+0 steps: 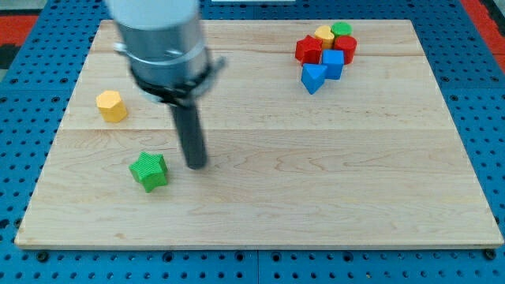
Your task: Push green star into yellow hexagon
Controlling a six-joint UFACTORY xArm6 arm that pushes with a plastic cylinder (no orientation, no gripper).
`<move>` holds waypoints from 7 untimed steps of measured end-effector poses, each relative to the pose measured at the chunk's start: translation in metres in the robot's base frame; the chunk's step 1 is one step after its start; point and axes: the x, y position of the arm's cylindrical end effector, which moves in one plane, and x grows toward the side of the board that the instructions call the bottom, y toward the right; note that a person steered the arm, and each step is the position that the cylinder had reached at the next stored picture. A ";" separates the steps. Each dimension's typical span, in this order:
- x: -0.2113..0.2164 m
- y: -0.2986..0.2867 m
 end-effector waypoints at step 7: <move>-0.037 -0.213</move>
